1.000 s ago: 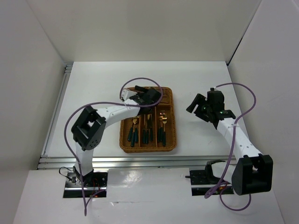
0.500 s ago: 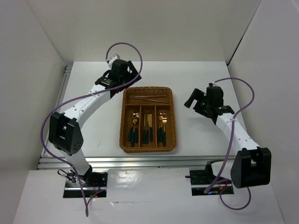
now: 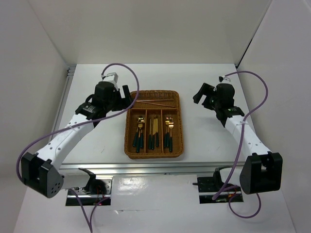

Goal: Sort the eating utensils into containers

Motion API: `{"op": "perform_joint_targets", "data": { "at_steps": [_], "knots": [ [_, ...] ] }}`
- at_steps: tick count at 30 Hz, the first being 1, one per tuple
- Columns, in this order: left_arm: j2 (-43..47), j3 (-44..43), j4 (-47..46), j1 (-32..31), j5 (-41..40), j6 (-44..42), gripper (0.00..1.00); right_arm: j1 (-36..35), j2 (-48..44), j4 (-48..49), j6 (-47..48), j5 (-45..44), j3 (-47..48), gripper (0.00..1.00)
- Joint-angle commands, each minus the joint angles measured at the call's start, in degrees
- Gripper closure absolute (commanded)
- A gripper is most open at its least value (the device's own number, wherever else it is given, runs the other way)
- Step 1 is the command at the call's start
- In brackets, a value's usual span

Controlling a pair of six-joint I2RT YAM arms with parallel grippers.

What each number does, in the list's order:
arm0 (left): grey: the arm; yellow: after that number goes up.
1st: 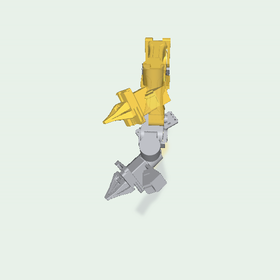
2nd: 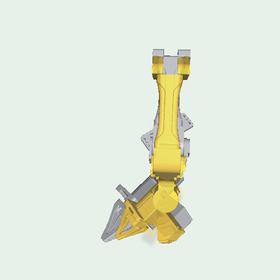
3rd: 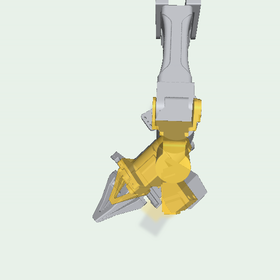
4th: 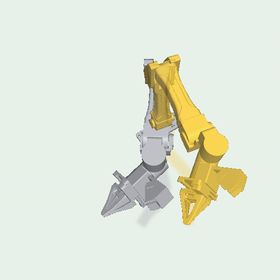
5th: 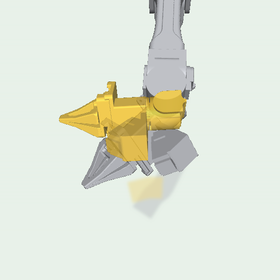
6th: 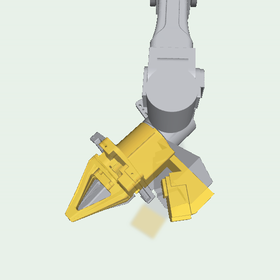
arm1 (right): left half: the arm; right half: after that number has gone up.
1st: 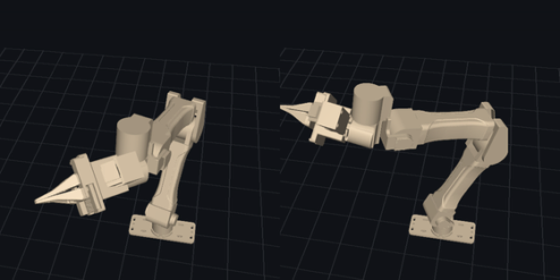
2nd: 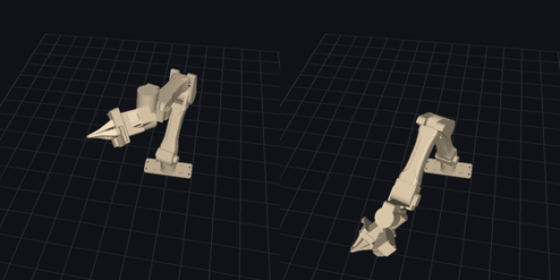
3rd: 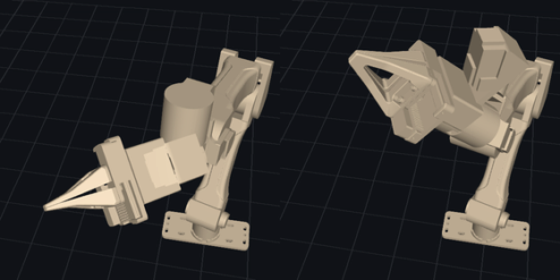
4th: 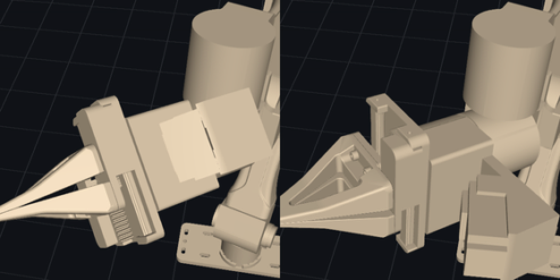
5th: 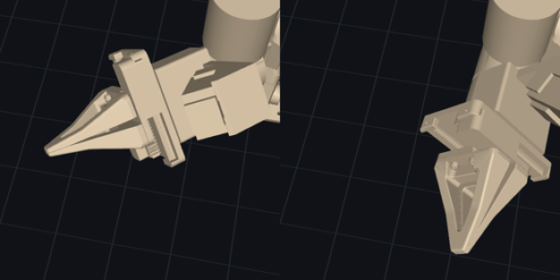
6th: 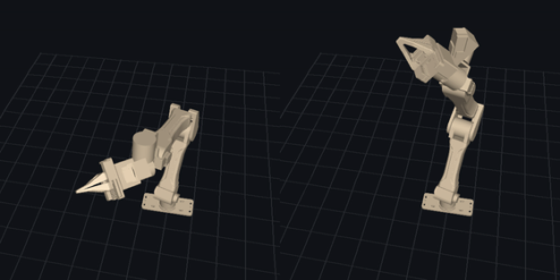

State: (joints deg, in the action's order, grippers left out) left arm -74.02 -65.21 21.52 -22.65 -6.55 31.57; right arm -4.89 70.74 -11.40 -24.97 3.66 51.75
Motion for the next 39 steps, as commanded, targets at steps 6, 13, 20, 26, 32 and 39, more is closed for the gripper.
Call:
{"op": "perform_joint_targets", "data": {
  "at_steps": [6, 13, 20, 26, 32, 39],
  "knots": [
    [9.5, 11.1, -9.3, 0.0, -5.7, -0.6, 0.03, 0.0, -5.9, 9.2, 1.5, -1.6, -3.0, 0.00],
    [17.2, 19.8, -10.7, 0.5, -7.4, 2.1, 0.03, 0.0, -11.1, 9.7, -0.2, 0.5, -7.3, 0.00],
    [24.2, 27.1, -12.2, 0.5, -5.8, 2.6, 0.03, 0.0, -12.4, 8.7, -0.8, 2.9, -9.6, 0.00],
    [28.1, 31.2, -12.3, 0.5, -8.0, 2.6, 0.03, 0.0, -15.9, 8.4, -0.8, 3.5, -12.7, 0.00],
    [31.3, 35.1, -14.6, 0.5, -10.0, 2.5, 0.03, 0.0, -17.7, 11.0, -0.8, 3.5, -15.4, 0.00],
    [32.5, 37.1, -15.9, 0.5, -11.0, 1.5, 0.03, 0.0, -17.1, 13.3, -1.3, 4.7, -17.6, 0.00]
  ]
}}
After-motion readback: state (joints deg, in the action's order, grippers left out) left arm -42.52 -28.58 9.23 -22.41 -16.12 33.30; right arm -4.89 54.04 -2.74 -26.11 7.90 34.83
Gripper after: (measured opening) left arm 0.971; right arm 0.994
